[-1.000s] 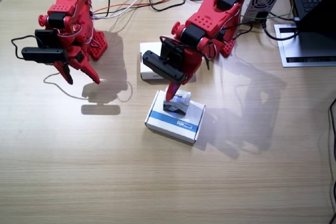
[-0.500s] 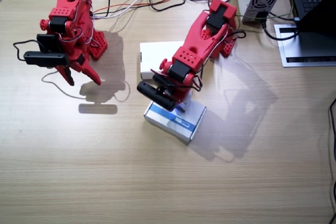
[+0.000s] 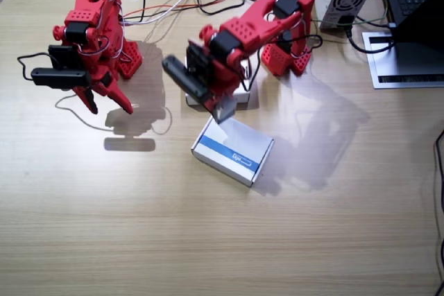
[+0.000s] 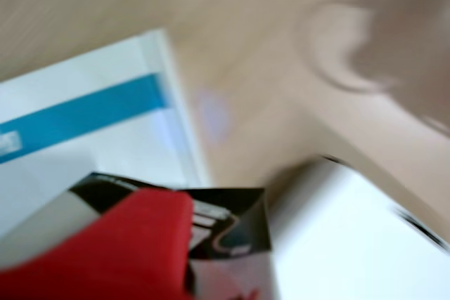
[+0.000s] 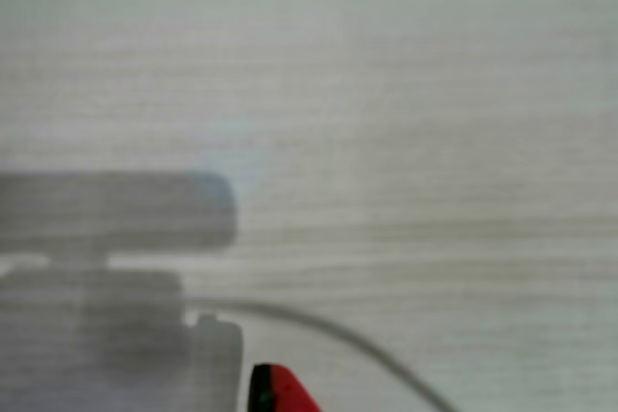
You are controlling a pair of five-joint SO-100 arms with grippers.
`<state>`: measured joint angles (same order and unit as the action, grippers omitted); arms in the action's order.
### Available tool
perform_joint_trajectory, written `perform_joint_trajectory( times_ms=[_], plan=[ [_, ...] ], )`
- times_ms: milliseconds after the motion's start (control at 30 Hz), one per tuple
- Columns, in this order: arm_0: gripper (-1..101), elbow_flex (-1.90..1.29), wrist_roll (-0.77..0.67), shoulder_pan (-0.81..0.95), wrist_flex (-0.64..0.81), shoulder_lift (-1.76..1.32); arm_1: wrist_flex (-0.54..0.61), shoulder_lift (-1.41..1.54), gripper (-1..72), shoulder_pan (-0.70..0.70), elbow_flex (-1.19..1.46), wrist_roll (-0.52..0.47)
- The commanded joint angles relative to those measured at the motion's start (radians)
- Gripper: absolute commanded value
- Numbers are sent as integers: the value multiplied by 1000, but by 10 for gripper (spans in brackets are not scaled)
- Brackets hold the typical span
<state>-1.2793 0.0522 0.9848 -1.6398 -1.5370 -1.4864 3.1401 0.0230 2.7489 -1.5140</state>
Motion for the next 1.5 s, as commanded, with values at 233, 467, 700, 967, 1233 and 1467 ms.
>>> perform_joint_trajectory(
  times_ms=[233,467,700,967,1233,1467],
  plan=[
    [196,-434,48,371,103,-169,-17,26,496,46,-40,67],
    [355,-523,137,410,158,-276,0,26,497,57,-31,48],
    [353,-393,249,199,-32,-526,38,26,502,-9,-32,109],
    [0,-1132,827,-1023,442,-1252,6,25,2,-109,5,218],
    [-1,-1726,945,-1169,525,-1732,23,25,2,-112,72,215],
    [-1,-1759,1006,-946,445,-1733,25,26,2,-29,103,118]
  ],
)
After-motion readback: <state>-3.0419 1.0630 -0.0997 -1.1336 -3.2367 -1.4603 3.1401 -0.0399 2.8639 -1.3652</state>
